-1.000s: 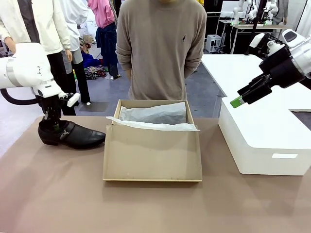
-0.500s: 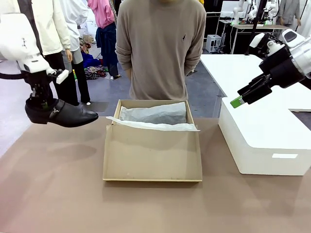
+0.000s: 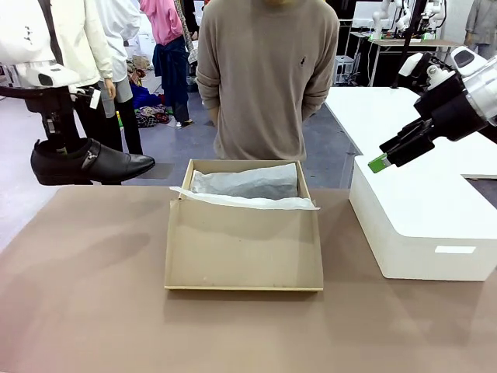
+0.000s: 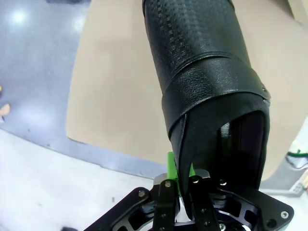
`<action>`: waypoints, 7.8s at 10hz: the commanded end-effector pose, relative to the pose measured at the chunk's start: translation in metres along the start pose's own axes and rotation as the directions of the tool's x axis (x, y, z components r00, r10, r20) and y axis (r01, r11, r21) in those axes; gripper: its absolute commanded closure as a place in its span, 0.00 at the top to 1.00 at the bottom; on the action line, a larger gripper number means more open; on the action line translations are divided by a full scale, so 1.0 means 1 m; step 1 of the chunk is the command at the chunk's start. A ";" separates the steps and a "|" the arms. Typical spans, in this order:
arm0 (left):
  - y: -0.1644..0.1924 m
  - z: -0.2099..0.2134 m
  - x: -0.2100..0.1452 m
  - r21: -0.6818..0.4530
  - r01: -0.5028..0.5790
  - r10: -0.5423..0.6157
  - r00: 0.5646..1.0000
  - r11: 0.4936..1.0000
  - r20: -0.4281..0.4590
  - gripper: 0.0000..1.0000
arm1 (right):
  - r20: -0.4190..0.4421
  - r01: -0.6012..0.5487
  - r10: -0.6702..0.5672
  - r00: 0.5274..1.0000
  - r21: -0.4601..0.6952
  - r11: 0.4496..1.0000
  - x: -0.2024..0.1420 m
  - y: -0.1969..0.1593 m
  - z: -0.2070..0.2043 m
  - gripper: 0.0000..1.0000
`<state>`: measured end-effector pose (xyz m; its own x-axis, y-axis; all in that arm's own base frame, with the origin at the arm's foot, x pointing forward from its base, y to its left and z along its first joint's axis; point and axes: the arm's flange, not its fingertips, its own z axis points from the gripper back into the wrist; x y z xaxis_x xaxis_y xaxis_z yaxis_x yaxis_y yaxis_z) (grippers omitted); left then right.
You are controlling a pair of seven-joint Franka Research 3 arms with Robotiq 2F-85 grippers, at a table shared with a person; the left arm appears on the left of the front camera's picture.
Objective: Pack the shoes into the box.
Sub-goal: Place the other shoe of the Shoes into the Shoes Box.
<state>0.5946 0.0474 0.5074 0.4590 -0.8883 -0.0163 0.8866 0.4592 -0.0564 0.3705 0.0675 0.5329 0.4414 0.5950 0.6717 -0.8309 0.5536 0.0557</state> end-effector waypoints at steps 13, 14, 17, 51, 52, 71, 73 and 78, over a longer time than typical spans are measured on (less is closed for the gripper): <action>-0.053 0.053 0.031 0.052 -0.654 0.655 0.755 0.754 0.001 0.00 | 0.027 -0.009 0.008 1.000 0.015 1.000 0.001 -0.003 -0.001 1.00; -0.059 0.058 0.038 0.019 -0.737 0.737 0.675 0.676 -0.011 0.00 | 0.027 -0.009 0.008 1.000 0.015 1.000 0.001 -0.003 -0.001 1.00; -0.084 0.066 0.062 -0.031 -0.876 0.877 0.481 0.481 0.003 0.00 | 0.027 -0.009 0.008 1.000 0.015 1.000 0.001 -0.003 -0.001 1.00; -0.242 0.094 0.310 -0.014 -0.819 0.810 -0.569 -0.573 0.145 0.00 | 0.027 -0.009 0.008 1.000 0.015 1.000 0.001 -0.003 -0.001 1.00; -0.249 0.091 0.325 -0.017 -0.801 0.793 -0.595 -0.598 0.129 0.00 | 0.027 -0.009 0.008 1.000 0.015 1.000 0.001 -0.003 -0.001 1.00; -0.303 0.024 0.410 -0.194 -0.617 0.605 -0.787 -0.763 0.125 0.00 | 0.027 -0.009 0.008 1.000 0.015 1.000 0.001 -0.003 -0.001 1.00; -0.312 0.011 0.419 -0.212 -0.582 0.568 -0.813 -0.785 0.131 0.00 | 0.027 -0.009 0.008 1.000 0.015 1.000 0.001 -0.003 -0.001 1.00; -0.316 -0.019 0.425 -0.188 -0.534 0.525 -0.845 -0.824 0.099 0.00 | 0.027 -0.009 0.008 1.000 0.015 1.000 0.001 -0.003 -0.001 1.00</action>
<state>0.5155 -0.4761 0.4970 0.1914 0.9795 0.0626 -0.9722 0.1980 -0.1252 0.3704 0.0675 0.5329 0.4416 0.5952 0.6714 -0.8309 0.5537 0.0556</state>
